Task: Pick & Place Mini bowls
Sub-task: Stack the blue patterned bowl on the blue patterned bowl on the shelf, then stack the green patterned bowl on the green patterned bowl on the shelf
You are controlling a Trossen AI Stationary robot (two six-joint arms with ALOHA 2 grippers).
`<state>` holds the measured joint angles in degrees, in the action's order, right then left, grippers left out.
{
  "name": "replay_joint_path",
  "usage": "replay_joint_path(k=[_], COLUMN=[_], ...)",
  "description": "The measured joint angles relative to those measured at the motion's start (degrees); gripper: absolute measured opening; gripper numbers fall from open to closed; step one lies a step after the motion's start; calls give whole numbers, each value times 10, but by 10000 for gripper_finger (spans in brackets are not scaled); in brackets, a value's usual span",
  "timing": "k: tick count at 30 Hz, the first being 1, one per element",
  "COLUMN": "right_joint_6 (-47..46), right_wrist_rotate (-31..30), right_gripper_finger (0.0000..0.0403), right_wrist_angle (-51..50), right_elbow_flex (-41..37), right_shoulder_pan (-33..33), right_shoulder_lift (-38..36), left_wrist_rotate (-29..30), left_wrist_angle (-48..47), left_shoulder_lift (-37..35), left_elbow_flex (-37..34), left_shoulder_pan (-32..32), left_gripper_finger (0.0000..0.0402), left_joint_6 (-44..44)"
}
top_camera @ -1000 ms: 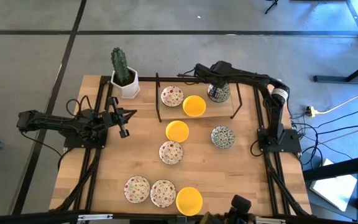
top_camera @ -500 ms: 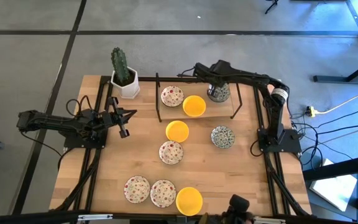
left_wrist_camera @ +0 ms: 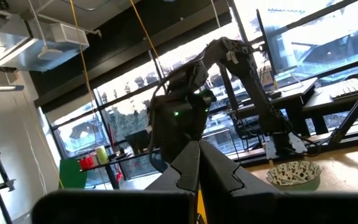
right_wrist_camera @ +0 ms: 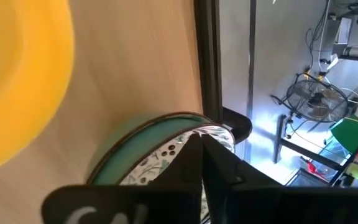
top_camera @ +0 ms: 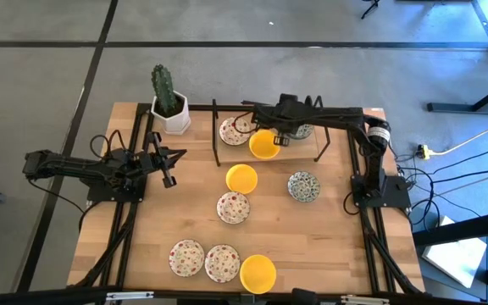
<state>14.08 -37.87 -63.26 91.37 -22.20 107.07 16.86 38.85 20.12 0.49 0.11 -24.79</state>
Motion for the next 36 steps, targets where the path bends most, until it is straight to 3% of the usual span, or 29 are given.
replay_joint_path(k=[22,33,36], right_joint_6=[-15,3,14], right_wrist_rotate=[74,47,68], right_gripper_finger=[2,2,2], right_wrist_angle=[-19,-18,-3], right_elbow_flex=[-9,-9,-4], right_shoulder_pan=[-8,-4,4], right_shoulder_lift=[0,-4,-29], left_wrist_rotate=[0,-4,-4], left_wrist_angle=[0,0,0], left_shoulder_lift=[0,0,0], left_elbow_flex=[0,0,0], left_shoulder_pan=[0,0,0], left_gripper_finger=[8,3,7], left_joint_6=[2,2,1])
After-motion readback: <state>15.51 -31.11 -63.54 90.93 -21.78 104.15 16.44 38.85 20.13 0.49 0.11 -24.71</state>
